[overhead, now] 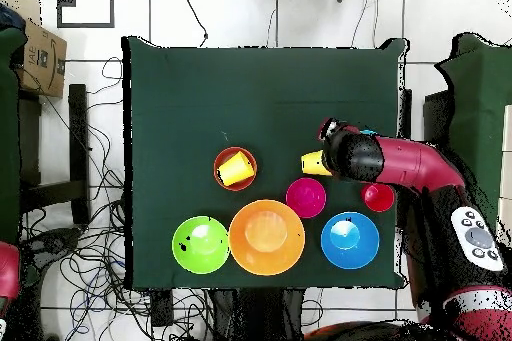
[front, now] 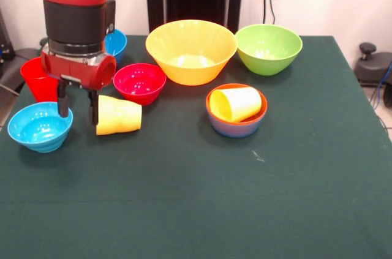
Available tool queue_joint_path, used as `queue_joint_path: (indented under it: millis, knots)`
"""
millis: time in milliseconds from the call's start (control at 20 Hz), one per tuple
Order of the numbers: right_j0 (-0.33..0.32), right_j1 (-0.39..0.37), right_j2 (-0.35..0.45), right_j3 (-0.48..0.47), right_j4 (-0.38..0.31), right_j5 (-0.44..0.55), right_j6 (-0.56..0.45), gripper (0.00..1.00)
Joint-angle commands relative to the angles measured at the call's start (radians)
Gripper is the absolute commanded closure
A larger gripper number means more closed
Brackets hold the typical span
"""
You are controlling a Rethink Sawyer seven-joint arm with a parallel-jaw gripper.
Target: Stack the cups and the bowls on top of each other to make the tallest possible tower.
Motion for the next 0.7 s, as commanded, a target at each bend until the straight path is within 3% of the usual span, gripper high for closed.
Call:
queue_joint_path:
  millis: [50,700]
  knots:
    - [-0.015,0.096,0.100,-0.066,-0.133,0.069,-0.281,0.00]
    - [-0.080,0.084,0.160,-0.054,-0.172,0.105,-0.299,0.00]
